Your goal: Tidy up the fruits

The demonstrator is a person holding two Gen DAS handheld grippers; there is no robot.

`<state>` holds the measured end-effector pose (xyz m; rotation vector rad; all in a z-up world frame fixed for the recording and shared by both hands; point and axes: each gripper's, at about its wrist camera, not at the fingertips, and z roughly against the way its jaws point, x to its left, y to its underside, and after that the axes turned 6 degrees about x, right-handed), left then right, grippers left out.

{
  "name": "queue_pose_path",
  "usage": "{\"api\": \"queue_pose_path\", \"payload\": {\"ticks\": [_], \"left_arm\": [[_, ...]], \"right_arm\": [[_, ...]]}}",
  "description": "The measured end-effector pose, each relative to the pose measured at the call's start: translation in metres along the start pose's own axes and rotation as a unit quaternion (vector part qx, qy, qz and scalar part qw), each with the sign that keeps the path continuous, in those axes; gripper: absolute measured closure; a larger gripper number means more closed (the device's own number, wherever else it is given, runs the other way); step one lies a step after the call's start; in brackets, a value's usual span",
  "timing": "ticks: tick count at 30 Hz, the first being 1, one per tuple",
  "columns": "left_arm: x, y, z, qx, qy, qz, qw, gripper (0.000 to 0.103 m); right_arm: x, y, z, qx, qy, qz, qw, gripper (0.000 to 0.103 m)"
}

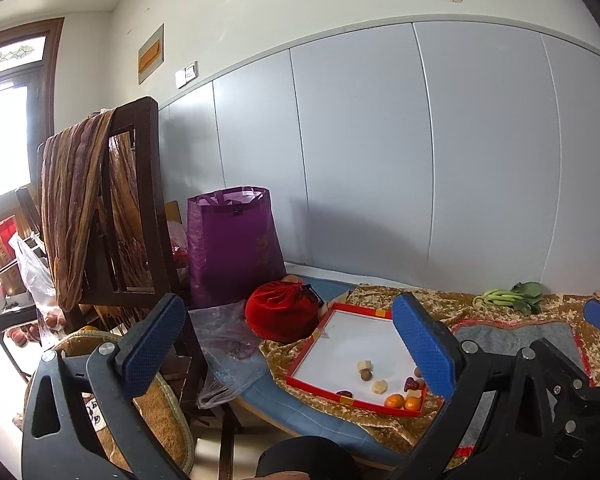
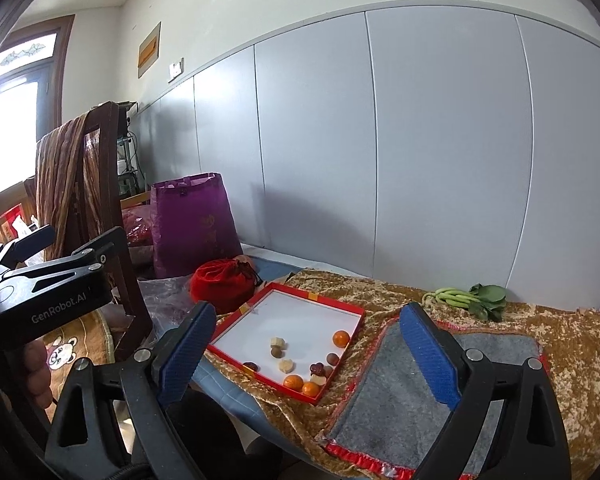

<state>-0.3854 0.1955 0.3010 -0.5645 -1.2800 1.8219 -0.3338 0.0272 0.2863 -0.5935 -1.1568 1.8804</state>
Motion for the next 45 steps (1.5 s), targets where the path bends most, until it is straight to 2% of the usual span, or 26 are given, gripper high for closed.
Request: {"api": "queue_pose_path", "payload": {"ticks": [23, 45], "left_arm": [[0.024, 0.002, -0.002, -0.002, -0.028, 0.021, 0.9994, 0.000], [0.031, 0.006, -0.010, 0.003, -0.058, 0.019, 0.9982, 0.000]], "right_arm": [[0.014, -0.003, 0.002, -0.002, 0.000, 0.001, 1.000, 0.009], [0.022, -0.006, 0.004, -0.002, 0.004, 0.003, 1.000, 0.009]]}}
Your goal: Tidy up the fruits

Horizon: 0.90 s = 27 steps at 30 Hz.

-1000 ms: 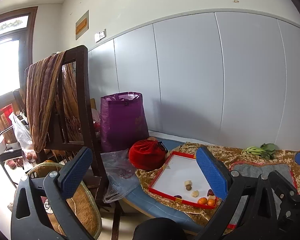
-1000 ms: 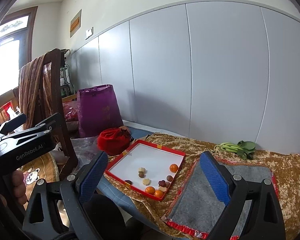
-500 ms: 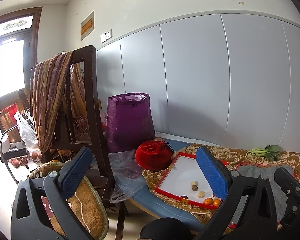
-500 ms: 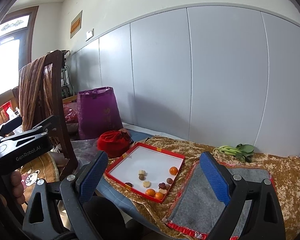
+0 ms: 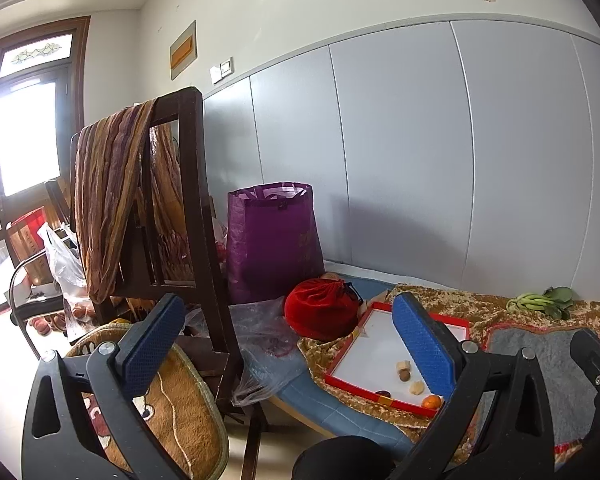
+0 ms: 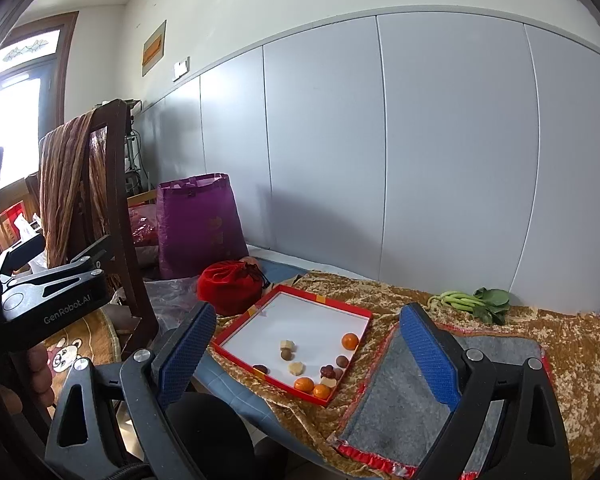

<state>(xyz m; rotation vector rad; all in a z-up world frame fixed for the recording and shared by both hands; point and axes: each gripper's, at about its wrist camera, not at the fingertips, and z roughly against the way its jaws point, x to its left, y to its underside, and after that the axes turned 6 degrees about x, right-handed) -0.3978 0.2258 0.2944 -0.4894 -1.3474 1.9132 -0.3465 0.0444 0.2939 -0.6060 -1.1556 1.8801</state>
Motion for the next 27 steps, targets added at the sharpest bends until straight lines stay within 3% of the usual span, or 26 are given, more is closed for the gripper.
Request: {"api": "queue_pose_path", "payload": {"ticks": [27], "left_arm": [[0.007, -0.002, -0.018, 0.012, -0.002, 0.001, 0.9999, 0.000]], "right_arm": [[0.004, -0.002, -0.009, 0.003, -0.002, 0.004, 1.000, 0.009]]}}
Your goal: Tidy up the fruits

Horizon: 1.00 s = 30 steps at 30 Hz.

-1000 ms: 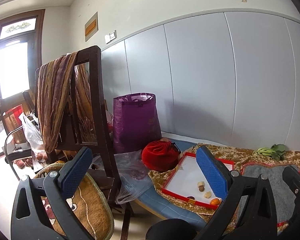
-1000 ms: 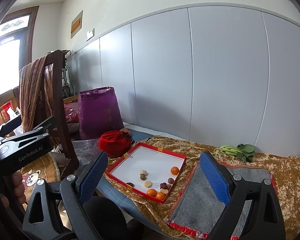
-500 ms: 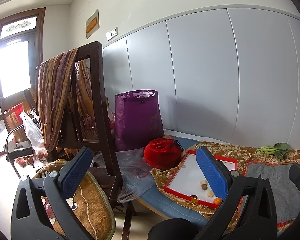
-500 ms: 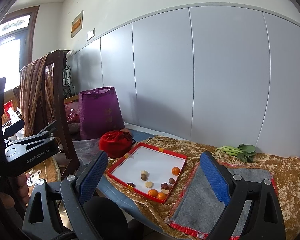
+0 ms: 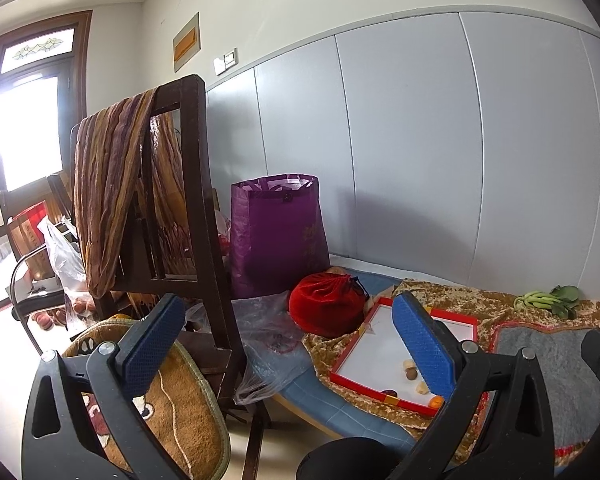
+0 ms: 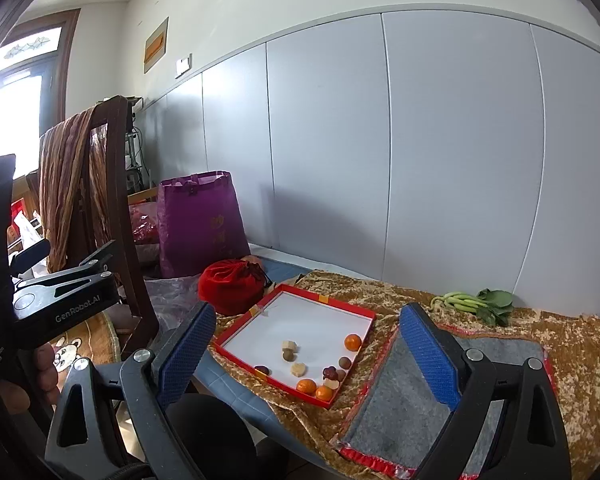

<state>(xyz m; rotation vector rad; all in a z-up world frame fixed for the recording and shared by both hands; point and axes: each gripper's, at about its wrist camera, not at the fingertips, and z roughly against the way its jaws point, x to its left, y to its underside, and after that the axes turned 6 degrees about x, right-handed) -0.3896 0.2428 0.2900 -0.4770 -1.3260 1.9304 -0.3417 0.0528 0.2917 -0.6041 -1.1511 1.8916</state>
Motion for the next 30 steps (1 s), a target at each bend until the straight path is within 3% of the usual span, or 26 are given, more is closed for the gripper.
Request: {"api": "queue_pose_path", "payload": {"ticks": [30], "left_arm": [[-0.006, 0.000, -0.057, 0.032, 0.015, 0.001, 0.9994, 0.000]], "right_arm": [[-0.002, -0.003, -0.045, 0.026, 0.002, -0.019, 0.999, 0.009]]}}
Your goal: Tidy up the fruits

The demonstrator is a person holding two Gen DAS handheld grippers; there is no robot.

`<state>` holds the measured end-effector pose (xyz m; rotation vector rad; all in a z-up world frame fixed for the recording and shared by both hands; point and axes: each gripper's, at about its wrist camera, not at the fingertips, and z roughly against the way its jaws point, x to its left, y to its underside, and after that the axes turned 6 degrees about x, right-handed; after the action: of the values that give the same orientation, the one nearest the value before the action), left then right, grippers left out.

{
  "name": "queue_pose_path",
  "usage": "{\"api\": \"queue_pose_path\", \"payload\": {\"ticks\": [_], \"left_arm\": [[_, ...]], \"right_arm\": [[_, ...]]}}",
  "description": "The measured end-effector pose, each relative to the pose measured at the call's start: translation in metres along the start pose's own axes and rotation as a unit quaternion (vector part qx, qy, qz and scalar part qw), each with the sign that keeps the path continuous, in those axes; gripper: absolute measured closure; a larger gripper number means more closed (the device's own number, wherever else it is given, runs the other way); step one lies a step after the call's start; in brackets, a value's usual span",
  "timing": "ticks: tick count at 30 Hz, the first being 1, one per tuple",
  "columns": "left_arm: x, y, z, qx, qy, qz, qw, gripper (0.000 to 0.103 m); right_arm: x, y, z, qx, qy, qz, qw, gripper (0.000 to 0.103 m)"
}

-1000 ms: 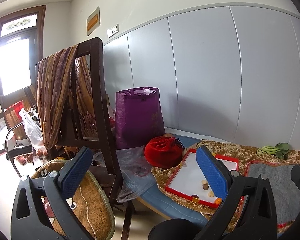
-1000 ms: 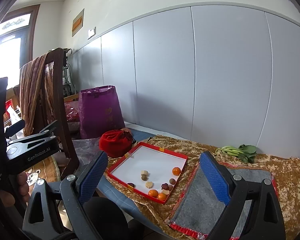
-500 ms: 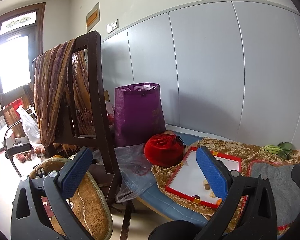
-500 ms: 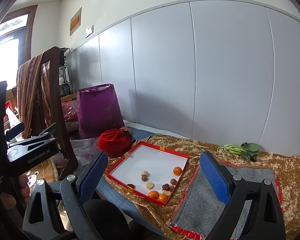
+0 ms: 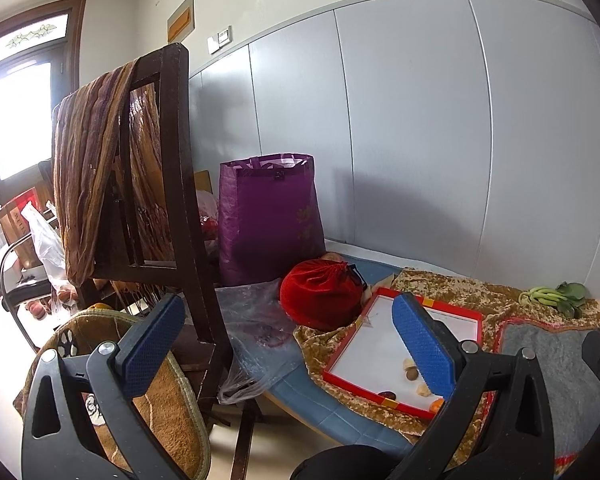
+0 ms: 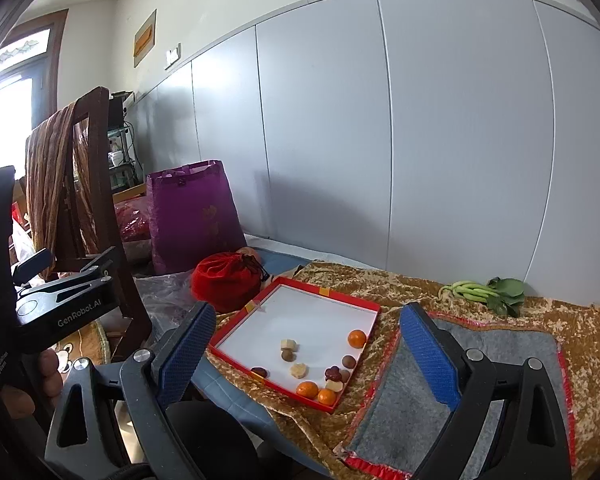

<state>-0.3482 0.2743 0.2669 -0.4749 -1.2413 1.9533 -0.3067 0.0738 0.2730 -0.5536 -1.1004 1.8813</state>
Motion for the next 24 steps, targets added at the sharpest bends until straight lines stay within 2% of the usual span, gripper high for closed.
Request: {"api": "queue_pose_path", "payload": {"ticks": [8, 24], "left_arm": [[0.007, 0.004, -0.025, 0.021, 0.001, 0.009, 0.9997, 0.000], [0.015, 0.019, -0.095, 0.082, -0.007, 0.022, 0.9963, 0.000]], "right_arm": [[0.006, -0.004, -0.016, 0.012, 0.010, 0.006, 1.000, 0.009], [0.014, 0.002, -0.093, 0.079, 0.022, 0.007, 0.997, 0.009]]}}
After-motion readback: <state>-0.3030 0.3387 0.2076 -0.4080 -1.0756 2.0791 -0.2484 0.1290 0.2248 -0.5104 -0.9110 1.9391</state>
